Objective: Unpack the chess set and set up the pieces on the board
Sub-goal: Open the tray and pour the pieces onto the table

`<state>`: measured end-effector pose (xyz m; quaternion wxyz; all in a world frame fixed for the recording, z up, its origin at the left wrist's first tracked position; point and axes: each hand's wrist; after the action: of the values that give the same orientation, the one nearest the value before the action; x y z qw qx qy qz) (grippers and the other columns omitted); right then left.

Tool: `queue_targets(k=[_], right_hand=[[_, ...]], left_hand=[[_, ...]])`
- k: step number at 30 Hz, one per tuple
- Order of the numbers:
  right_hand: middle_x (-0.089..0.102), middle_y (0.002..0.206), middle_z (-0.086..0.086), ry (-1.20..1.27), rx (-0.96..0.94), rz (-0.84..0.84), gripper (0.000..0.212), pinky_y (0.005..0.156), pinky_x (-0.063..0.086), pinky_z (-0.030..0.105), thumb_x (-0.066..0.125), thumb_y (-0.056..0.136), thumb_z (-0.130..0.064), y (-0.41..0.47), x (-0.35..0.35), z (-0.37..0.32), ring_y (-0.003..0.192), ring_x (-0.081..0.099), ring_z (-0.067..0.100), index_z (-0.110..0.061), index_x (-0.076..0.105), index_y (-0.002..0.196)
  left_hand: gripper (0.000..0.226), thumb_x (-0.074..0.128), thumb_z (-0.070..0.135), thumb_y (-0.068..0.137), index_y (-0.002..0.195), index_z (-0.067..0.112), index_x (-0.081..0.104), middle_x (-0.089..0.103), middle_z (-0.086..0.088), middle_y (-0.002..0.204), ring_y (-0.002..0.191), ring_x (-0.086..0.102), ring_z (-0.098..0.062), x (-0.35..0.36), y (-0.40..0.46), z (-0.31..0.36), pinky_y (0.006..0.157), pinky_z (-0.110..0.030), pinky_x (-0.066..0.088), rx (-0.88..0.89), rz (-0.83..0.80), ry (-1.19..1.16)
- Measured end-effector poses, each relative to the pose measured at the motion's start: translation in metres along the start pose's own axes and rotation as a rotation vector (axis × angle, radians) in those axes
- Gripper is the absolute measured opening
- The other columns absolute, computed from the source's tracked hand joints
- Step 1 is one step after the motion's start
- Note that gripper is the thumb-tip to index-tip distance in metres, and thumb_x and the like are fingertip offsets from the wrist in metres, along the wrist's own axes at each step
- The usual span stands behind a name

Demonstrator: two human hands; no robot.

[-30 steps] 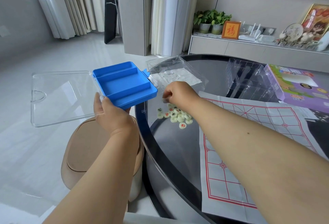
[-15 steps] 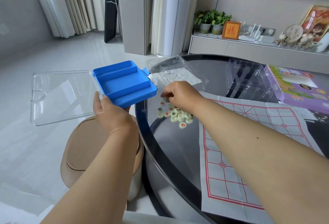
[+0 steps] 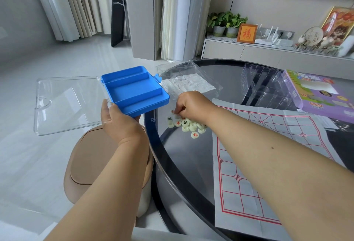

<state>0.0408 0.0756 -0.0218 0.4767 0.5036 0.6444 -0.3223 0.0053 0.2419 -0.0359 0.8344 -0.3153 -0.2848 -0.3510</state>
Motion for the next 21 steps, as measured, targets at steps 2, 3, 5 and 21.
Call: queue_targets(k=[2, 3, 5, 21], right_hand=[[0.07, 0.095, 0.003, 0.014, 0.002, 0.019, 0.011, 0.071, 0.039, 0.017, 0.072, 0.081, -0.007, -0.002, 0.0, -0.001, 0.079, 0.056, 0.009, -0.008, 0.076, 0.091], [0.07, 0.096, 0.004, 0.022, 0.006, 0.02, 0.011, 0.072, 0.041, 0.018, 0.072, 0.08, -0.007, -0.002, 0.0, -0.001, 0.079, 0.056, 0.009, -0.008, 0.076, 0.091], [0.07, 0.096, 0.004, 0.016, 0.008, 0.004, 0.012, 0.075, 0.045, 0.02, 0.072, 0.08, -0.006, -0.002, 0.001, -0.001, 0.083, 0.059, 0.012, -0.008, 0.075, 0.091], [0.063, 0.087, 0.01, 1.184, 0.366, 0.156, 0.02, 0.043, 0.043, 0.021, 0.051, 0.096, -0.011, -0.032, -0.026, -0.013, 0.057, 0.064, 0.018, -0.005, 0.057, 0.114]], left_hand=[[0.027, 0.047, 0.024, 0.097, 0.122, 0.029, 0.056, 0.061, 0.002, 0.115, 0.102, 0.064, -0.02, 0.0, 0.0, -0.001, 0.073, -0.037, 0.059, 0.003, -0.007, 0.004], [0.027, 0.047, 0.024, 0.097, 0.123, 0.029, 0.056, 0.061, 0.002, 0.115, 0.102, 0.064, -0.02, -0.001, 0.0, -0.001, 0.073, -0.037, 0.059, 0.004, -0.008, 0.009], [0.028, 0.046, 0.025, 0.097, 0.124, 0.029, 0.055, 0.06, 0.003, 0.115, 0.102, 0.064, -0.02, -0.001, -0.001, -0.001, 0.073, -0.035, 0.059, 0.008, -0.011, 0.026], [0.034, 0.046, 0.026, 0.098, 0.131, 0.022, 0.052, 0.062, -0.001, 0.119, 0.102, 0.065, -0.018, 0.022, -0.035, -0.01, 0.077, -0.036, 0.058, -0.114, -0.365, 0.133]])
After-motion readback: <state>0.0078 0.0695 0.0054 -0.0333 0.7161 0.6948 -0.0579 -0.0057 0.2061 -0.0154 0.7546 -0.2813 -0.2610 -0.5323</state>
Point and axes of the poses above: each hand's wrist, its own y-axis towards the middle knuckle, its own x-axis out of the palm, z = x × y
